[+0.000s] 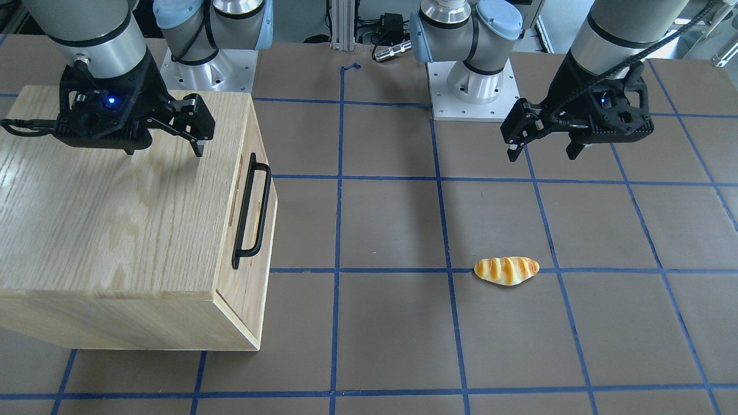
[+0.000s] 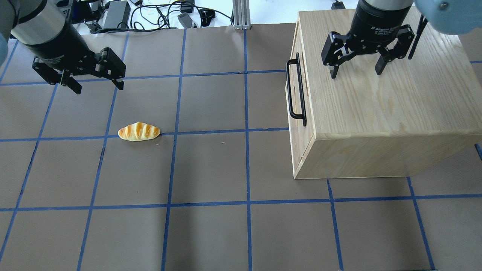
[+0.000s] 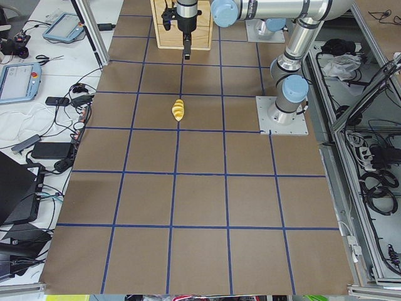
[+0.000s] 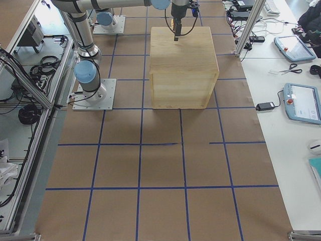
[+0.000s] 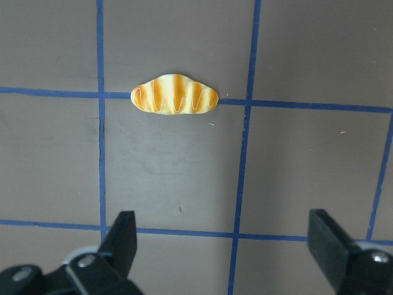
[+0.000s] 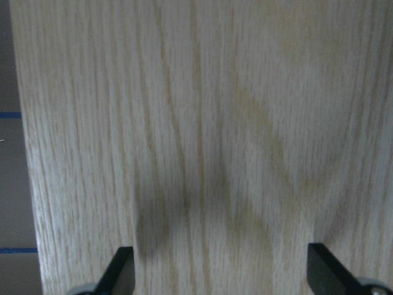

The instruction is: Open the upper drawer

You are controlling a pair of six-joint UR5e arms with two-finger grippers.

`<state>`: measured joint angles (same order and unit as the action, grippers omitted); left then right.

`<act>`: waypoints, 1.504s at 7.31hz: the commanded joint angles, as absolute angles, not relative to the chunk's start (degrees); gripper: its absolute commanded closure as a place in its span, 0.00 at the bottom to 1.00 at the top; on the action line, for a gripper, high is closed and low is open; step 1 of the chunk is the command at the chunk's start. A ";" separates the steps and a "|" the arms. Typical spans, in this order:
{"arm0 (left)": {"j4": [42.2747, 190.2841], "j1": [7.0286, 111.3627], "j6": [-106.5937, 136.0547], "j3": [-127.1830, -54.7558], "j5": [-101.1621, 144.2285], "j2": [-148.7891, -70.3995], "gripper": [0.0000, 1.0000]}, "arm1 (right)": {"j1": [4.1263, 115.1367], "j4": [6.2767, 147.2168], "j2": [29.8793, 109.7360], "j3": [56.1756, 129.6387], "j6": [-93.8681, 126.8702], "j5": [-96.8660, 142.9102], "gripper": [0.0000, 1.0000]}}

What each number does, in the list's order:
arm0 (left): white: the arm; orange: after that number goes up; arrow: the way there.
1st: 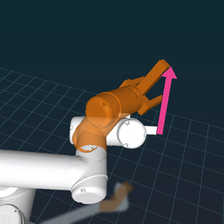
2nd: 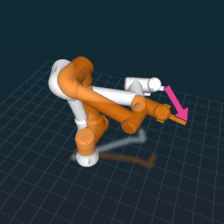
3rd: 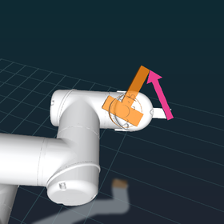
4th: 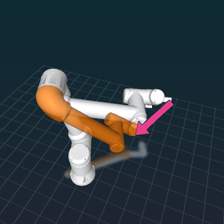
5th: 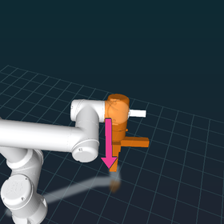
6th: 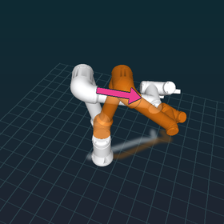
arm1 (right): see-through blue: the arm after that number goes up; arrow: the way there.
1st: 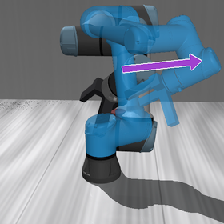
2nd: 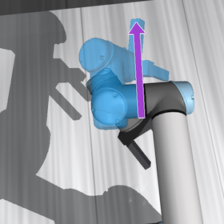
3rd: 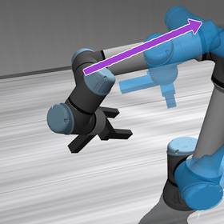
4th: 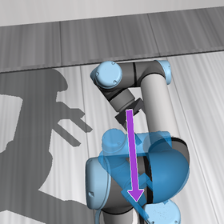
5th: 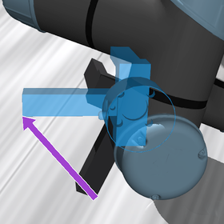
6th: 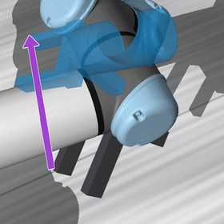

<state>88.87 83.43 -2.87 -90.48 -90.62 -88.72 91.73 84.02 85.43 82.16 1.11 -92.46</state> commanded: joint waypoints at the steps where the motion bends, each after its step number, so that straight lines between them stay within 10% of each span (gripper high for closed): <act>1: 88.86 83.23 -3.42 -90.61 -90.88 -88.68 0.00 | 91.76 84.02 85.43 82.18 1.06 -92.46 0.00; 11: 88.24 82.53 -2.64 -91.67 -90.97 -88.68 0.00 | 91.76 84.02 85.43 82.09 1.14 -92.46 0.00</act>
<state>88.24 82.74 -3.19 -91.74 -91.29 -88.76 91.76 84.02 85.43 82.11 1.10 -92.46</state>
